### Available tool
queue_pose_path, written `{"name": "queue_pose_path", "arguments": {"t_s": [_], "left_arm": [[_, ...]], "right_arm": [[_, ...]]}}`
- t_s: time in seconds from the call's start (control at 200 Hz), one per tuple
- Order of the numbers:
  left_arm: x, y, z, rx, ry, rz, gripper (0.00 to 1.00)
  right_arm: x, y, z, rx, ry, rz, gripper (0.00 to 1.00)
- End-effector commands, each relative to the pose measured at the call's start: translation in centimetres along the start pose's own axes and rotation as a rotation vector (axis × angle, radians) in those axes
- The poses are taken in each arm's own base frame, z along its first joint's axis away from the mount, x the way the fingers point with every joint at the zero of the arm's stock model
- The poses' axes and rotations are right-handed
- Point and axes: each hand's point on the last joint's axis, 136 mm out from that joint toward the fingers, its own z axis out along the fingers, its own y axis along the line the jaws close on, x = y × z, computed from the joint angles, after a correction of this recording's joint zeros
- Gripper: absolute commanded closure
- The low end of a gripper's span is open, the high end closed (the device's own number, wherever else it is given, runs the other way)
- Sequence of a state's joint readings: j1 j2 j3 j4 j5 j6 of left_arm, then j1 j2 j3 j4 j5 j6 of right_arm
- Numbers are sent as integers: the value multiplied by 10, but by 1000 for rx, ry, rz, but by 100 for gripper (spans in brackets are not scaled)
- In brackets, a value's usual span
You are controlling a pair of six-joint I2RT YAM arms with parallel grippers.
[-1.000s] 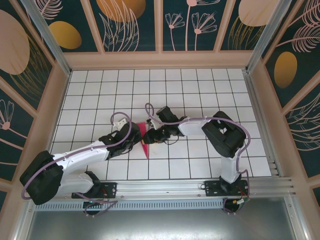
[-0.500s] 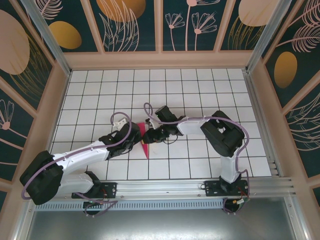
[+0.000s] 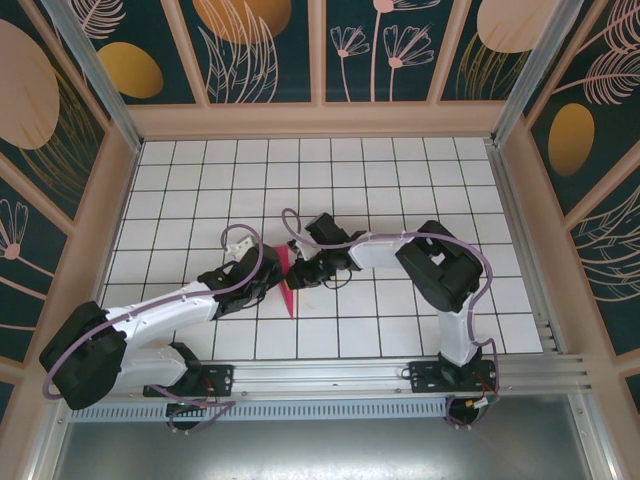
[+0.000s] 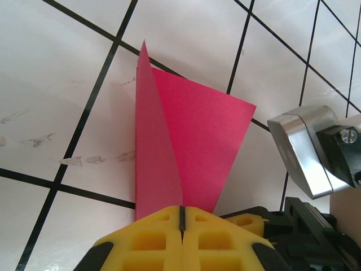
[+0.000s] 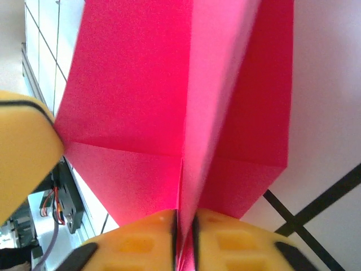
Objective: Fold a paper plane with a square sheet of paper (pick it up from the middle)
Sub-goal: Move the paper plane to the center of the table.
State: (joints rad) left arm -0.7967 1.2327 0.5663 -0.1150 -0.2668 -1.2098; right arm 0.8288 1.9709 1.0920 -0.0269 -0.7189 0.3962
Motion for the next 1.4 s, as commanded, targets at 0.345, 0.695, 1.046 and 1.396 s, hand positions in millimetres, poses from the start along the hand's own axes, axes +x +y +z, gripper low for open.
{"name": "queue_pose_path", "arguments": {"t_s": [0.345, 0.695, 1.046, 1.396], "left_arm": [[-23, -65, -19, 209, -40, 56, 54], [-28, -54, -19, 164, -69, 9, 47], [-27, -53, -17, 145, -59, 15, 47], [-25, -55, -14, 143, -48, 21, 47]], "right_arm": [[-31, -46, -88, 476, -213, 70, 100], [-32, -109, -158, 867, -231, 244, 99], [-42, -122, -137, 866, -180, 265, 91], [-50, -118, -133, 821, -212, 268, 77]]}}
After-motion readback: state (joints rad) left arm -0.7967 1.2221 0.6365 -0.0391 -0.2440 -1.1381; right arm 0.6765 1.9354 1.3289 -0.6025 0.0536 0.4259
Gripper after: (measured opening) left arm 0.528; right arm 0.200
